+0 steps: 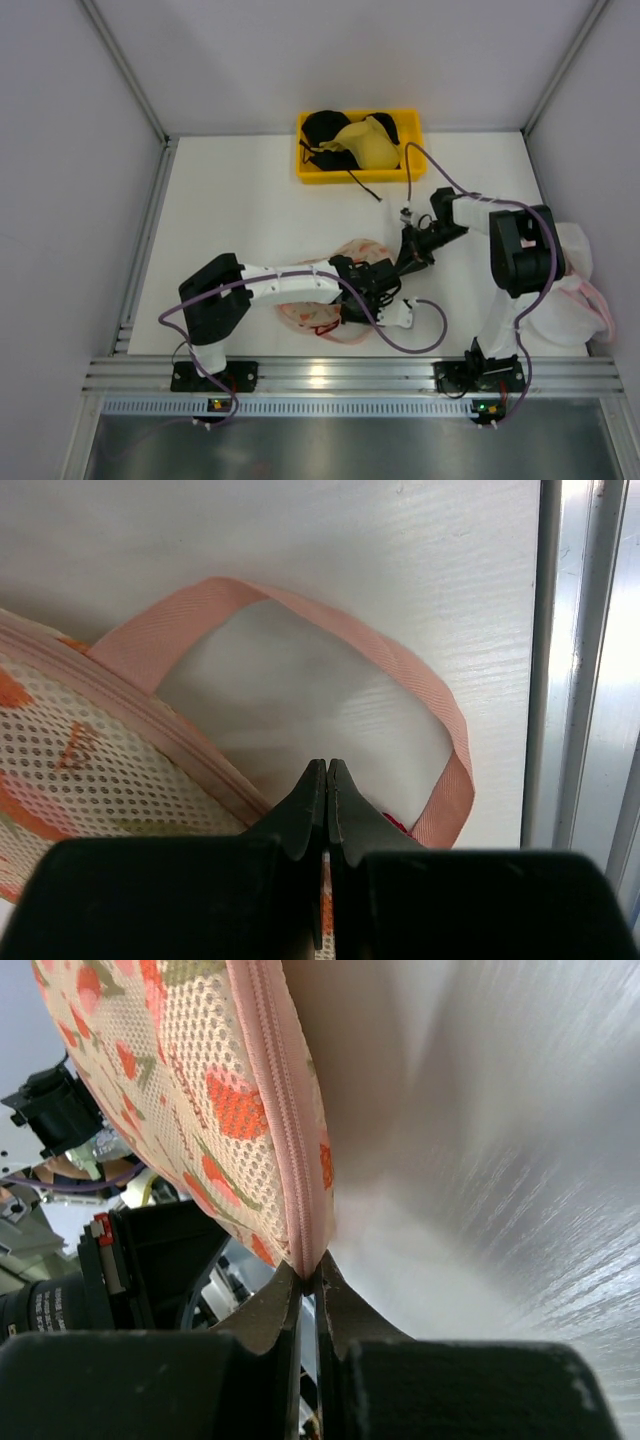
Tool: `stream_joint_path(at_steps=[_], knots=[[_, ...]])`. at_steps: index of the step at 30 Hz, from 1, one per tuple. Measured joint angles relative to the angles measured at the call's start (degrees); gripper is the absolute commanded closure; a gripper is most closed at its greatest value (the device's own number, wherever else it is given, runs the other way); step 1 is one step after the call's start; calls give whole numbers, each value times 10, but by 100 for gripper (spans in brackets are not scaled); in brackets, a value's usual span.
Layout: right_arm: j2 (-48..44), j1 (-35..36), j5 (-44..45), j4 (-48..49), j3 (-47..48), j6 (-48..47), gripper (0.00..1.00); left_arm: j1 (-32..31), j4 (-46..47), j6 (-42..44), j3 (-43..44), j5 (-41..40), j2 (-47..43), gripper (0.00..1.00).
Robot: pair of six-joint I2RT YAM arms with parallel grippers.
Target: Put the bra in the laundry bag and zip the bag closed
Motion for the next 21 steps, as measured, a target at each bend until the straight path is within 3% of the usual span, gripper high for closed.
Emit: stream_joint_path(at_steps=[1,4,6,13,21], knots=[[0,-1,1,-1,5,0,71,0,0,-1,1,1,0,100],[0,-5,4,-2,25,1,33,2,-19,-9,20,6,3,100],[-1,-11,5,-1,37,-1,25,5,-33,-18,50,15,11,100],[-32,-19,-9,-40,33,-26,25,39,-35,-33,150,39,45,100],[-64,14,-63,-36,-8,1,27,61,-36,-16,168,44,81,100]])
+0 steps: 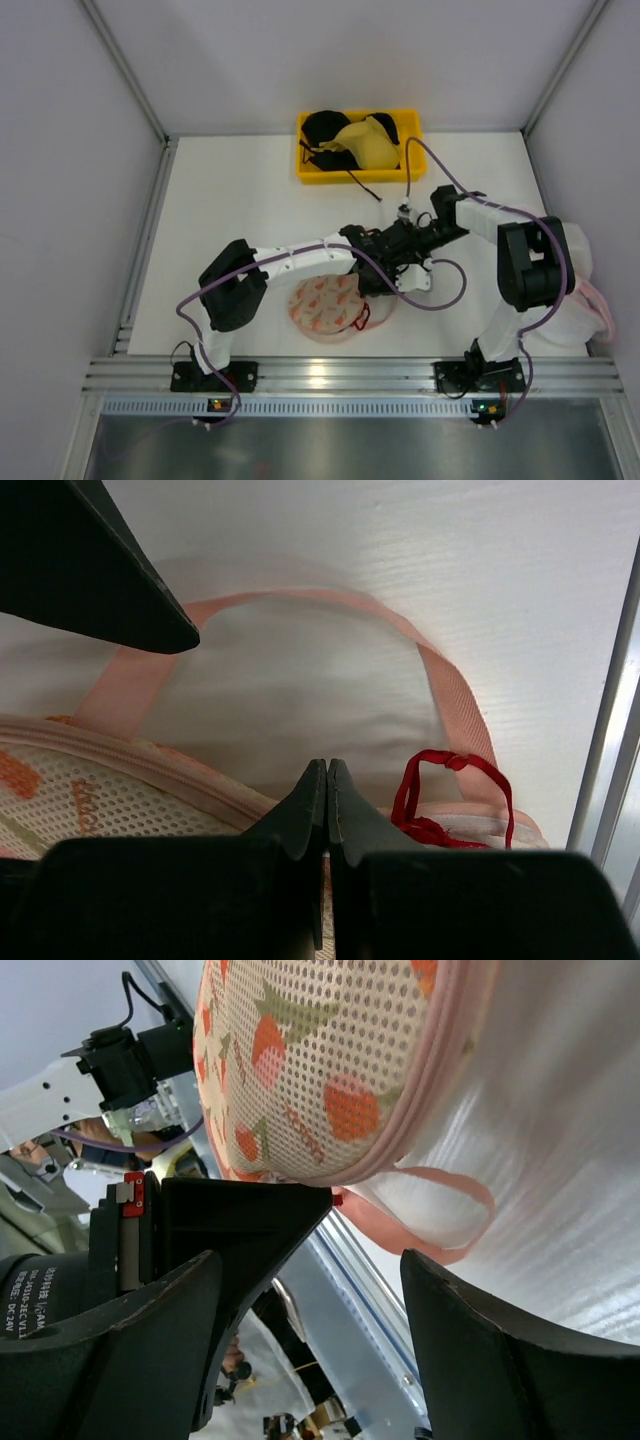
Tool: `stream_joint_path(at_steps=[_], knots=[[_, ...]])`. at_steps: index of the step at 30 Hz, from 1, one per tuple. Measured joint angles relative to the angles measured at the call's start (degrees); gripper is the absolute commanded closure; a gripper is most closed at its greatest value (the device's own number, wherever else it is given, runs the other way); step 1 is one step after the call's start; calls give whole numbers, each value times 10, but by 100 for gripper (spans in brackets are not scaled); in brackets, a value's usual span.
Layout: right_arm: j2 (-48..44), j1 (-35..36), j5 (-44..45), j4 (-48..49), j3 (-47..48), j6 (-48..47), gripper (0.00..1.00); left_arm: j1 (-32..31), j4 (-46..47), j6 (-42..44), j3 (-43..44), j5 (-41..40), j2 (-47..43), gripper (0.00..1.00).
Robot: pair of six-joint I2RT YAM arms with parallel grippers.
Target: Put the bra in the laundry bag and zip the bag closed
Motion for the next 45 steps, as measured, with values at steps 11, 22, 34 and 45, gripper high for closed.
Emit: stream_joint_path(at_steps=[11,22,34,45], knots=[[64,75,-26,57,1,56,24,0,-21,10,3,26,0,100],[81,82,-34,236,-10,209,100,3,10,54,-1,59,-5,94],[56,84,-21,405,-102,344,100,56,24,26,-30,31,-76,4],[-24,79,76,551,-141,592,100,178,94,-106,-134,-70,-341,2]])
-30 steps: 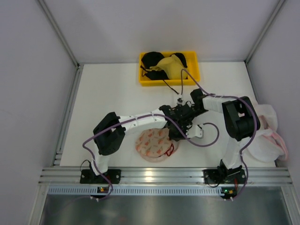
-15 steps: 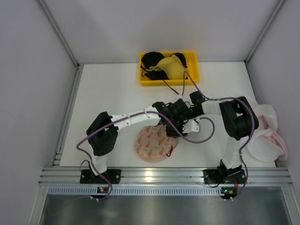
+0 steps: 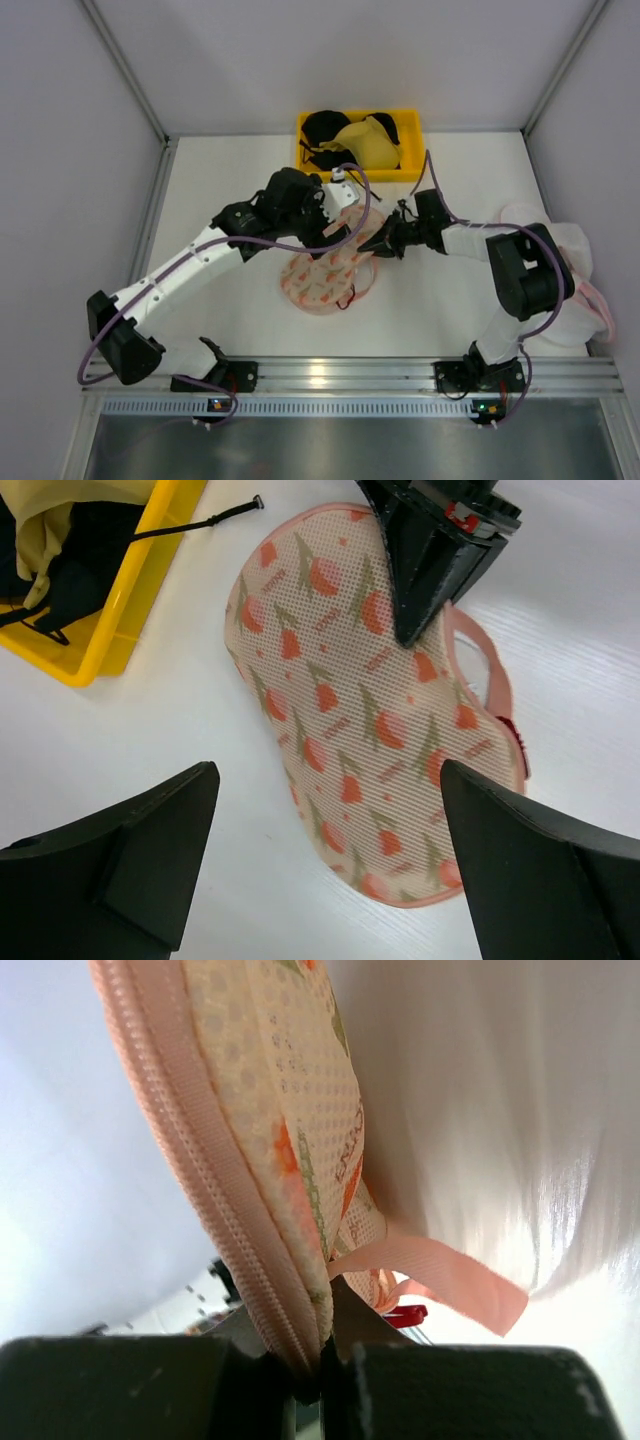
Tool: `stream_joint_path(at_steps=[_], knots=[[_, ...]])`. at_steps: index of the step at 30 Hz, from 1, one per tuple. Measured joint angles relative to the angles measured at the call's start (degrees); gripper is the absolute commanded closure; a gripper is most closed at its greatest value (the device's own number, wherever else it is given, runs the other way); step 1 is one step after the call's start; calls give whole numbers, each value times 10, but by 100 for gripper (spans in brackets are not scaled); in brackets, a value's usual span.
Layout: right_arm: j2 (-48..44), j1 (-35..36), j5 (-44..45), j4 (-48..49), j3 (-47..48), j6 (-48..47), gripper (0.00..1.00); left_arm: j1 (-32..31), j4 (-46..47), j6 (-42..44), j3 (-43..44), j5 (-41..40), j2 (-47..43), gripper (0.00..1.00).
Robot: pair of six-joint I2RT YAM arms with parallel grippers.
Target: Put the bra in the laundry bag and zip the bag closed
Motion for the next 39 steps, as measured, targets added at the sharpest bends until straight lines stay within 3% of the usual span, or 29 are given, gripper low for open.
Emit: stream_joint_path(at_steps=[2,6,9,10,11,13,16,19,27,39], knots=[[-5,0,22,5,0,36,100,2,5,-16,-9,1,-17,12],[-6,0,68,-3,0,77,100,-5,24,-46,-53,9,-20,18],[0,1,99,-12,3,84,100,-23,28,-68,-90,-13,-6,41],[5,0,108,-15,5,84,100,-28,33,-68,-104,-9,-5,62],[10,0,115,-16,7,84,100,-32,38,-67,-118,-1,-5,70],[22,0,128,-17,9,85,100,-38,57,-57,-149,22,-12,79],[30,0,139,-24,9,85,100,-54,73,-50,-180,47,-20,80],[30,0,147,-26,9,84,100,-85,88,-54,-188,49,-18,75],[30,-3,161,-28,6,89,100,-175,155,-75,-216,17,17,74],[12,-10,177,-28,-19,89,100,-180,177,-95,-216,-63,137,76]])
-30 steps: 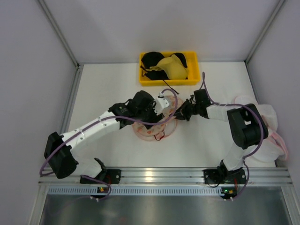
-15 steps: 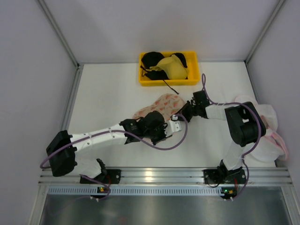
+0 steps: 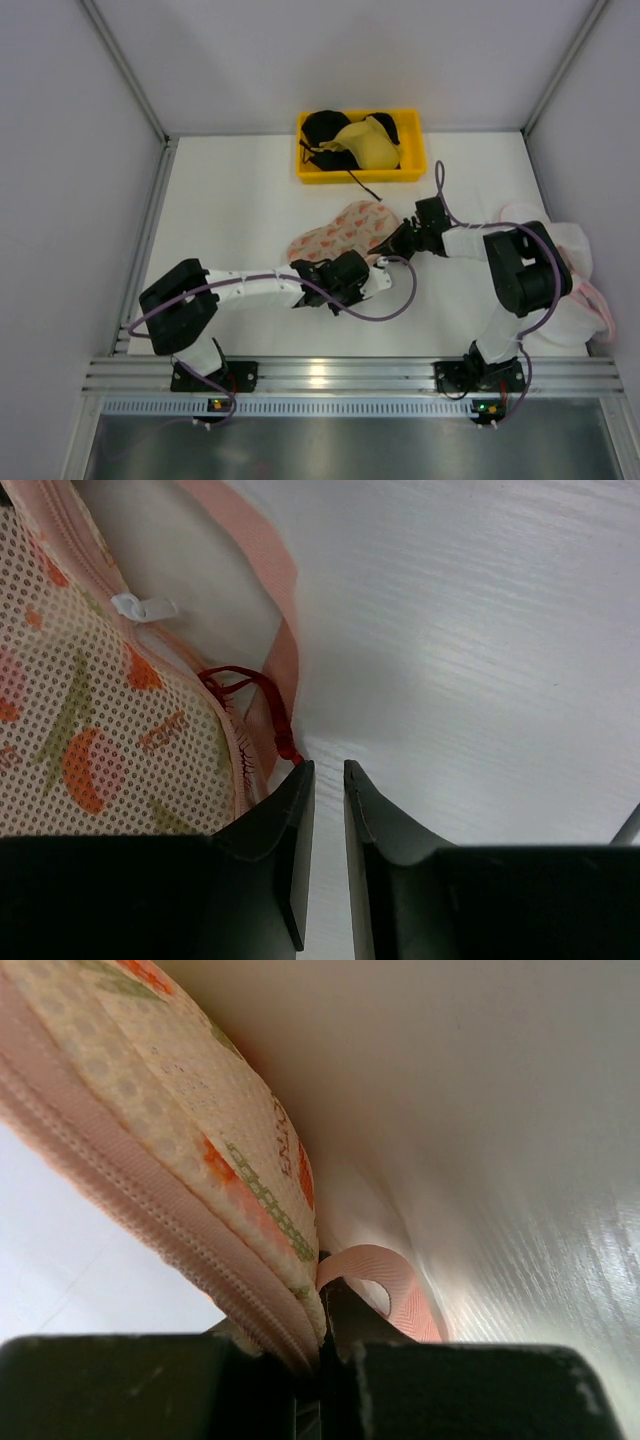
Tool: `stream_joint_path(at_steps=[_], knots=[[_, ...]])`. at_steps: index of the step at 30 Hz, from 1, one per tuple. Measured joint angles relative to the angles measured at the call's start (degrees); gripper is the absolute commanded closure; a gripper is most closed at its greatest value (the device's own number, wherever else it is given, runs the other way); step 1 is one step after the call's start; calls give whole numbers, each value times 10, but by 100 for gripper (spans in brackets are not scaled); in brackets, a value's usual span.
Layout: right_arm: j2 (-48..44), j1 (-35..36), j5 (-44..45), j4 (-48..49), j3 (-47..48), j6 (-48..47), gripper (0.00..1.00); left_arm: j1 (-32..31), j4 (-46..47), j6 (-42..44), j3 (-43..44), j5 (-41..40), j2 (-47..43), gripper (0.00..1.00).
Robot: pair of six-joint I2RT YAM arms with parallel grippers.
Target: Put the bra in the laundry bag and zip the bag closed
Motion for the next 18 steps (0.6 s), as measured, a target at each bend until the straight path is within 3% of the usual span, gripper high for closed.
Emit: stream_joint_path(at_steps=[6,18], knots=[[-5,-2,3,-2,-3,-1,100,9,1,-7,0,-12,13,81],[-5,-2,3,-2,-3,-1,100,27,5,-14,-4,22,20,77]])
